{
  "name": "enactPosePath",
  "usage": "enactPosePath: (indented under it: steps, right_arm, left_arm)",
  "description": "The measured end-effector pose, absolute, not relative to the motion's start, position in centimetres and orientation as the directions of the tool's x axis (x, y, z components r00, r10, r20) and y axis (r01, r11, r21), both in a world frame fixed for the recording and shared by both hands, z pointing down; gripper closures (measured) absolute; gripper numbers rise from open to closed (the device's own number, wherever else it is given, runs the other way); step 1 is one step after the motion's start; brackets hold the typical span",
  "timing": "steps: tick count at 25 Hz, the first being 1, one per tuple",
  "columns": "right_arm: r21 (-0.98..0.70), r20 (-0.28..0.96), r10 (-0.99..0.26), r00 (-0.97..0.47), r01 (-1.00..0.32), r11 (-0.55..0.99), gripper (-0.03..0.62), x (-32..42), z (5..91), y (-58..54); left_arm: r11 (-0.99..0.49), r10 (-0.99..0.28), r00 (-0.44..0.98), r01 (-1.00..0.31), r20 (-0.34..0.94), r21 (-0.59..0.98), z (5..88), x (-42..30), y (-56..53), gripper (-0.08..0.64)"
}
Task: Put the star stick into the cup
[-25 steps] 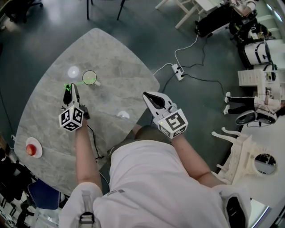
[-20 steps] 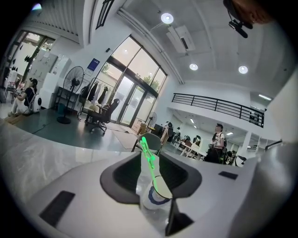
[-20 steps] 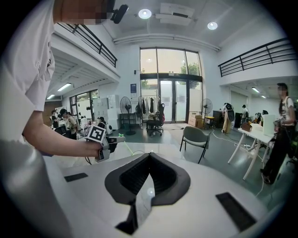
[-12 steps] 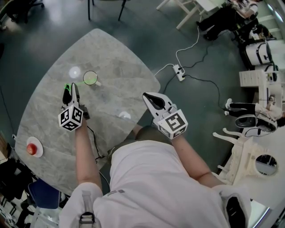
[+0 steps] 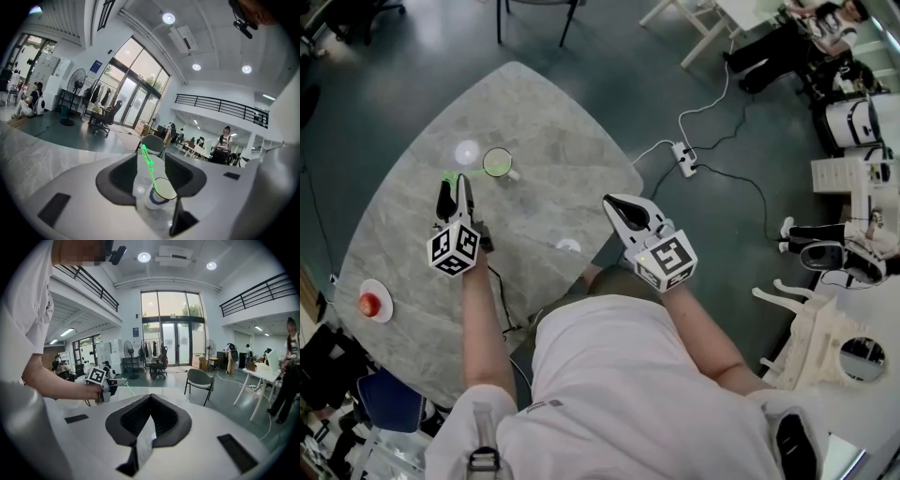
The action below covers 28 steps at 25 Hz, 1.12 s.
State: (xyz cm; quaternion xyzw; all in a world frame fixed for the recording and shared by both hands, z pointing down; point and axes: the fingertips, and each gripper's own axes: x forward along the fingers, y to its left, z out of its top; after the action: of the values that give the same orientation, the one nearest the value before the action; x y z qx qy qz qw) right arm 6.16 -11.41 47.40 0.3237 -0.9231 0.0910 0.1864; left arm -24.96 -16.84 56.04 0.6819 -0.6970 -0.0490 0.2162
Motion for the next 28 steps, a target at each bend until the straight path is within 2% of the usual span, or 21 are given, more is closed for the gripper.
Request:
enactPosePath:
  steps: [14, 23, 28]
  right_arm:
    - [-0.049, 0.326, -0.430, -0.842, -0.470, 0.881, 0.583, 1.7, 45.8, -10.6]
    - [-0.064, 0.260, -0.293, -0.920, -0.319, 0.946, 0.583, -2.9, 44.5, -10.2]
    - [-0.064, 0.224, -0.205, -0.953, -0.224, 0.972, 0.583, -5.5, 43.6, -8.8]
  left_arm:
    - [0.105, -0.968, -0.042, -0.963, 0.248, 0.248, 52.6, -24.7, -10.9, 0.392]
    - [0.135, -0.961, -0.104, -0.985, 0.254, 0.108, 49.1, -24.4, -6.2, 0.493]
    - [0.172, -0.965, -0.152, -0.982, 0.213, 0.079, 46.0, -24.3, -2.7, 0.546]
